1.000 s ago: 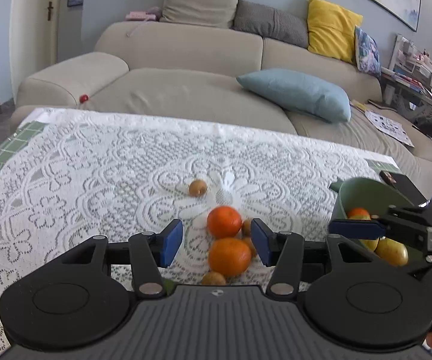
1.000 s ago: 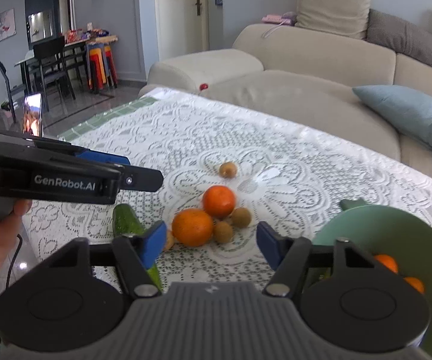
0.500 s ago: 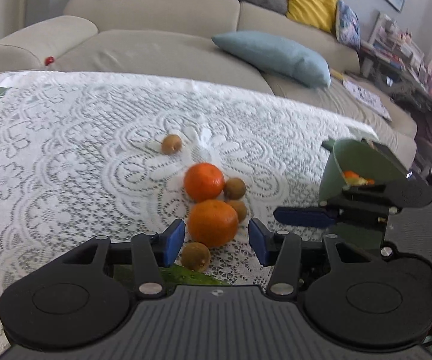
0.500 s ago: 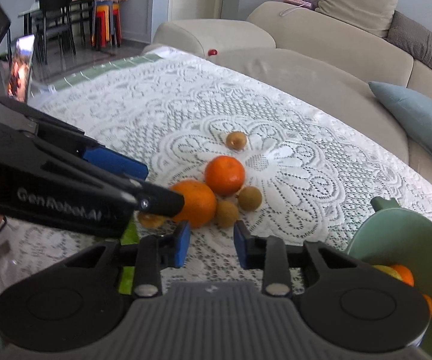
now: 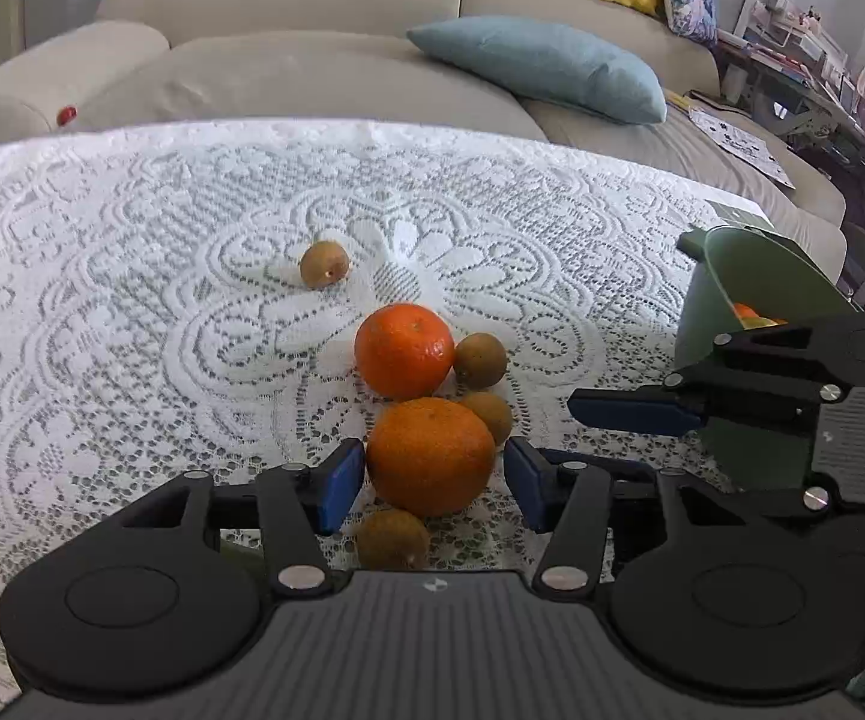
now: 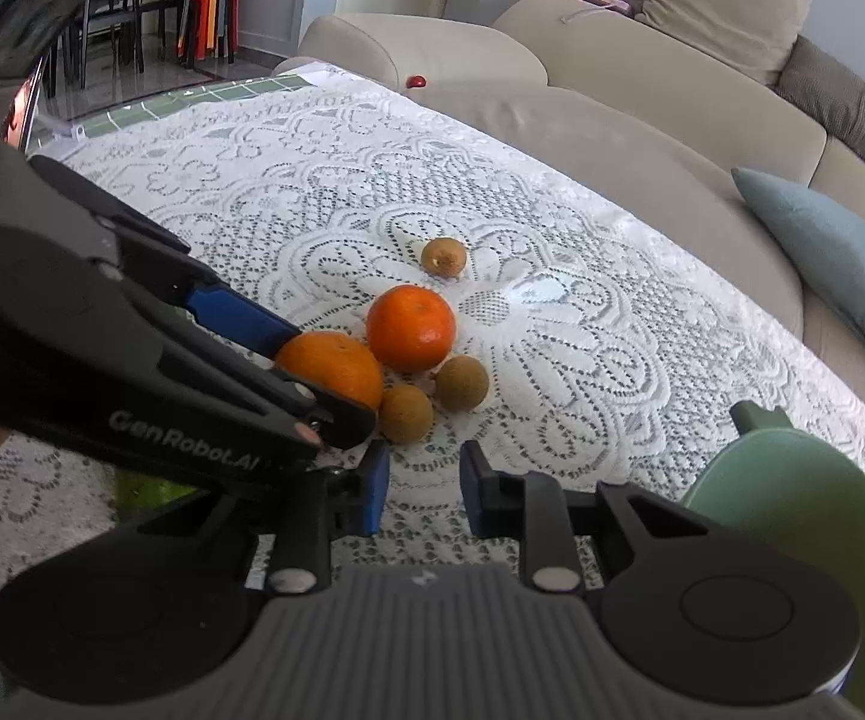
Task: Organize fruits
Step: 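Grasp an orange with the left tool while the right tool grasps another orange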
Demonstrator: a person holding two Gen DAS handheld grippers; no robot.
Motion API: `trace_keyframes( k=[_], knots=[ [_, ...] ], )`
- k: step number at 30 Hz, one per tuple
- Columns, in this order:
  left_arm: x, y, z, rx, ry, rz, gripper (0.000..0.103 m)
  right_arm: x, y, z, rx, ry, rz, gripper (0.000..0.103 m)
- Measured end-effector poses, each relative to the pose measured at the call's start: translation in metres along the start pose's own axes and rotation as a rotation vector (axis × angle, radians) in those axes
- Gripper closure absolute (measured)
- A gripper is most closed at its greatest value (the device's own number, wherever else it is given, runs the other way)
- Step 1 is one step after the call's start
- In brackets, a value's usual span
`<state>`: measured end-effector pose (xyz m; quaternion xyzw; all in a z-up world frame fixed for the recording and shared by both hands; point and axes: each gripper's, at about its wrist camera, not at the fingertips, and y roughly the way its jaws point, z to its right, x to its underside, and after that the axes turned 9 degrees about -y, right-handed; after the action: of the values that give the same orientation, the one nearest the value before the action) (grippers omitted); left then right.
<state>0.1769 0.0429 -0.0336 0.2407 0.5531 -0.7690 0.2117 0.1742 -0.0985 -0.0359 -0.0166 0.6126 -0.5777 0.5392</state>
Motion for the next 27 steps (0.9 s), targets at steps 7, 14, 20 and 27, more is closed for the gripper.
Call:
trace_keyframes(
  k=[7, 14, 20, 27],
  knots=[
    [-0.002, 0.004, -0.005, 0.03, -0.035, -0.018, 0.05, -0.001, 0.002, 0.003, -0.005, 0.007, 0.011, 0.083],
    [-0.005, -0.01, -0.009, 0.032, -0.068, 0.021, 0.051, -0.004, -0.002, 0.011, -0.042, 0.084, 0.052, 0.08],
    [-0.014, -0.023, -0.027, -0.032, -0.155, 0.073, 0.051, -0.017, 0.004, 0.017, -0.062, 0.165, 0.105, 0.071],
    [-0.025, -0.029, -0.049, -0.048, -0.272, 0.107, 0.051, -0.034, 0.03, 0.017, -0.04, 0.207, 0.104, 0.063]
  ],
)
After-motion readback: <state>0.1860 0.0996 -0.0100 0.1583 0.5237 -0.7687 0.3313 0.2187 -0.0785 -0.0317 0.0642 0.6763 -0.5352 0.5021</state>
